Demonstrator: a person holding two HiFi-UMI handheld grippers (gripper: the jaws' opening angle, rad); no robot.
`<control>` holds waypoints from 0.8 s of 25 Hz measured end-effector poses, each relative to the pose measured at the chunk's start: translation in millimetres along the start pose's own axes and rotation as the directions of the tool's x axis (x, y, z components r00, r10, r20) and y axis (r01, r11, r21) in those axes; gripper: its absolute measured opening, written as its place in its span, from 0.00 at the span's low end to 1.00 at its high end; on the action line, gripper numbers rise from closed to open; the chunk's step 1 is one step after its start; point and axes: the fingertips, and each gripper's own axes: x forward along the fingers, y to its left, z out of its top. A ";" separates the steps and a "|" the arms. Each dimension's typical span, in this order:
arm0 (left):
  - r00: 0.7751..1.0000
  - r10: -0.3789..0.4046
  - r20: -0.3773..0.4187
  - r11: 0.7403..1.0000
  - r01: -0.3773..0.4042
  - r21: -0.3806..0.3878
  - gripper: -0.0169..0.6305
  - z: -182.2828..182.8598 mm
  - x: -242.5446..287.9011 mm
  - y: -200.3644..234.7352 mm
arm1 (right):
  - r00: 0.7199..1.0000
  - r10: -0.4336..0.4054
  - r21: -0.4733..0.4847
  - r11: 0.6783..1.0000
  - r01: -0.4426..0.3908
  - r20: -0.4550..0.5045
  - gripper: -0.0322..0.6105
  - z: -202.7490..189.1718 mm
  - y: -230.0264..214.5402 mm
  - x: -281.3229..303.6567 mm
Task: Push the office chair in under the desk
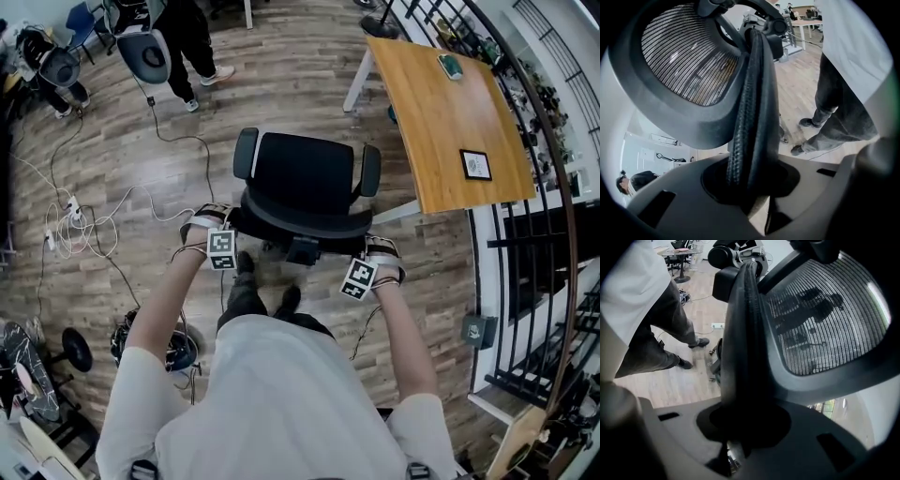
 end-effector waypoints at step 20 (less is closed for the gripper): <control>0.992 -0.044 0.121 0.980 0.020 0.198 0.17 -53.5 79.2 146.2 | 0.993 0.044 0.209 0.978 -0.020 -0.111 0.15 53.7 -77.1 47.0</control>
